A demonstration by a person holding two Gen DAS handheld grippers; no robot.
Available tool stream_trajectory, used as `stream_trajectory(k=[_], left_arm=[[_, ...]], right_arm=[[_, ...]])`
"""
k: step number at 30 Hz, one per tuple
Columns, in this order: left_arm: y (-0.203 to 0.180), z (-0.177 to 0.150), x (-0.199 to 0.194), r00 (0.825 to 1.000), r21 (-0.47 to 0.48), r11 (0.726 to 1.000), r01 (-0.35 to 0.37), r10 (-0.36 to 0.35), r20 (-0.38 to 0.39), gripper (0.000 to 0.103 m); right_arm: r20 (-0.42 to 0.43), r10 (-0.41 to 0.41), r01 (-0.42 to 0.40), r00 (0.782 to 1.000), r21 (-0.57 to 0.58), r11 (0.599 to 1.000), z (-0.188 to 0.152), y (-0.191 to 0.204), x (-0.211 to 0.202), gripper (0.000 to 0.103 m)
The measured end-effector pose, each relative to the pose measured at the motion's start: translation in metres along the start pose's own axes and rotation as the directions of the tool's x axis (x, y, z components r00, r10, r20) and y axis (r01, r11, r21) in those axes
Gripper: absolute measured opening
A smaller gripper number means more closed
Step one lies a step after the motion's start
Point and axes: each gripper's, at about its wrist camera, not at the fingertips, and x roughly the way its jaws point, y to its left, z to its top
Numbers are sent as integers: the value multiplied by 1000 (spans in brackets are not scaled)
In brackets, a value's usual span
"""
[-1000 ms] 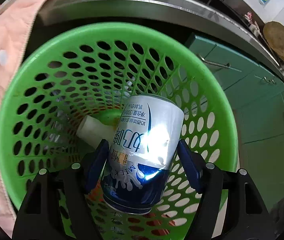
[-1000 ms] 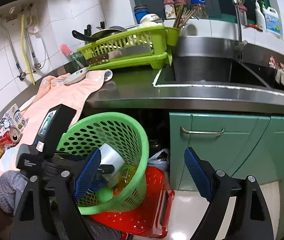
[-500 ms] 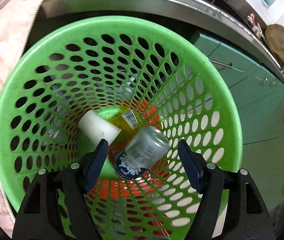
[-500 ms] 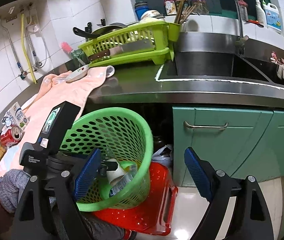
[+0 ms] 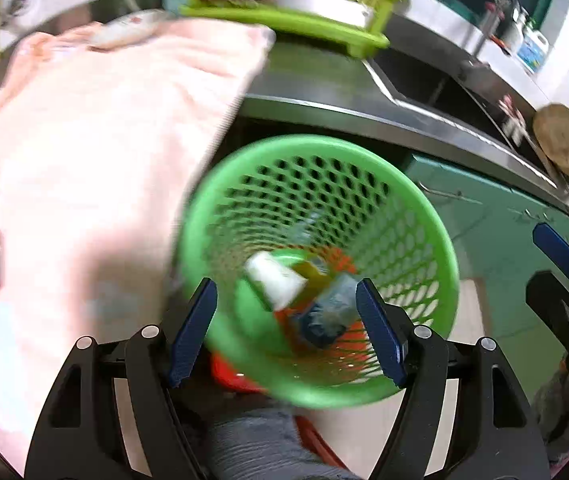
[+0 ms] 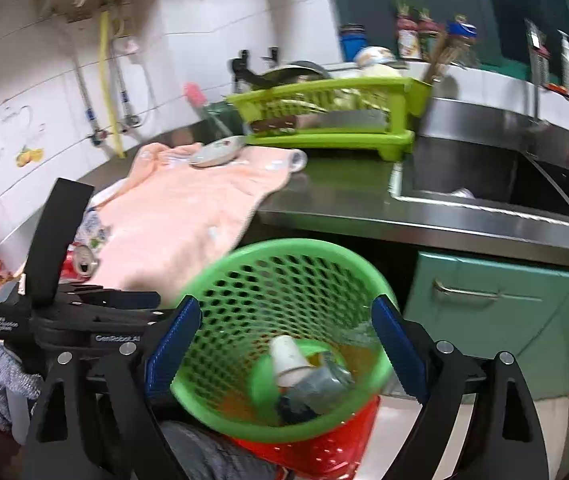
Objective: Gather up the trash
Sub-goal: 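Move both grippers back over the towel toward the remaining trash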
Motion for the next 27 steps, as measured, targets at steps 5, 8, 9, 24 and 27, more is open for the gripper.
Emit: stream_trajectory(k=[5, 8, 9, 24, 27], left_arm=[[46, -17, -52, 994, -78, 994, -75, 80, 72, 71], [75, -31, -79, 986, -112, 986, -123, 134, 99, 71], [81, -35, -85, 983, -121, 983, -138, 151, 105, 71], [207, -81, -174, 901, -218, 901, -376, 411, 142, 71], [229, -82, -176, 894, -214, 892, -399, 430, 126, 73]], right_arm=[[-24, 91, -92, 996, -59, 994, 9, 44, 9, 85], [-36, 132, -135, 991, -90, 987, 11, 68, 13, 86], [-42, 151, -155, 988, -98, 983, 12, 78, 16, 86], [-111, 315, -333, 942, -216, 918, 11, 187, 36, 87], [-122, 323, -343, 938, -226, 912, 11, 198, 39, 87]])
